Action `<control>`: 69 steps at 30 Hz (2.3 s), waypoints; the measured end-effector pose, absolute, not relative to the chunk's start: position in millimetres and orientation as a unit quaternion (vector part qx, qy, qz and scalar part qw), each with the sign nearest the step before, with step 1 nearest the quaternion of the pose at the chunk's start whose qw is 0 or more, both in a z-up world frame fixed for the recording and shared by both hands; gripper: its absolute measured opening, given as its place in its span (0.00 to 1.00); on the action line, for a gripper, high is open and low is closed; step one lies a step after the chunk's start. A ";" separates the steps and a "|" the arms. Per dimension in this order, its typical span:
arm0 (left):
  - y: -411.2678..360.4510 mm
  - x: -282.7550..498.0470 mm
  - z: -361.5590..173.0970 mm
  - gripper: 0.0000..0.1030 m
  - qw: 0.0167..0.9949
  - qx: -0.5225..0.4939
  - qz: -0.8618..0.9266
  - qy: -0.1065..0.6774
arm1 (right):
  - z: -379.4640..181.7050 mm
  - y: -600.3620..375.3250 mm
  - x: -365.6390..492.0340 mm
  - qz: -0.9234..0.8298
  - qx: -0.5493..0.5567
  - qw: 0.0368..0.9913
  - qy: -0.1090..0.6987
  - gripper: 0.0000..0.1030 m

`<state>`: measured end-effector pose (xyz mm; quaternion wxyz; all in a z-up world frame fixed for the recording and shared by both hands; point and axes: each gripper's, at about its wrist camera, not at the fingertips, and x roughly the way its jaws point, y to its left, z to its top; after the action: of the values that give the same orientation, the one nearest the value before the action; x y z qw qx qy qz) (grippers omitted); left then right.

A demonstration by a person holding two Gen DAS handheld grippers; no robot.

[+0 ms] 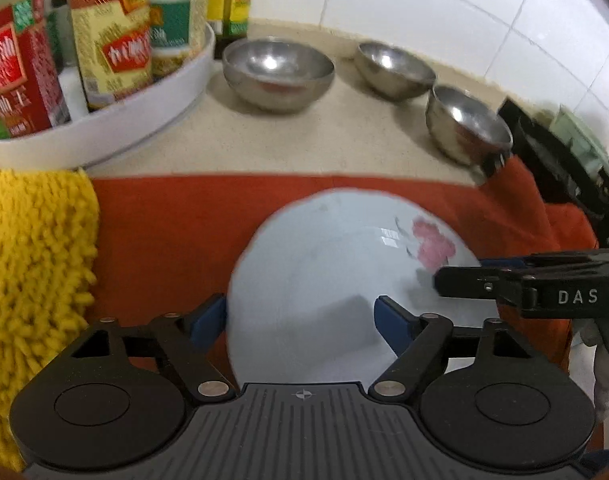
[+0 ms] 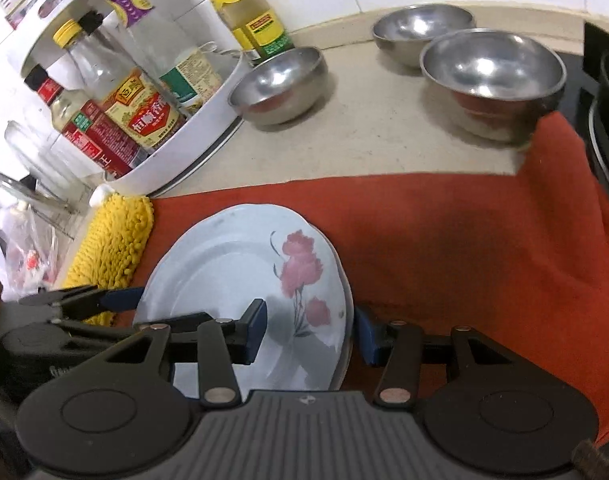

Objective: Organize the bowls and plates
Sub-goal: 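Move both grippers toward the steel bowls along the wall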

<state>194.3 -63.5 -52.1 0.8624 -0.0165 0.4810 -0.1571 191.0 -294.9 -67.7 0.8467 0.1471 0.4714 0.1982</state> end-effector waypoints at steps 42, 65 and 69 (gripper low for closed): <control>-75.6 376.6 -63.9 0.84 0.870 -0.172 -0.081 0.456 | -72.8 -266.4 409.4 0.164 0.214 0.850 0.453 0.39; -102.2 329.9 -51.0 0.76 0.849 -0.123 -0.192 0.476 | -71.5 -313.9 354.9 0.177 0.259 0.808 0.499 0.18; -106.5 320.4 -56.2 0.75 0.841 -0.115 -0.208 0.487 | -68.0 -319.5 336.9 0.170 0.252 0.811 0.500 0.18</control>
<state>320.4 -106.5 -56.2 0.8406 -0.1149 0.4870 -0.2075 336.9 -319.5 -68.0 0.8106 0.2524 0.5004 0.1697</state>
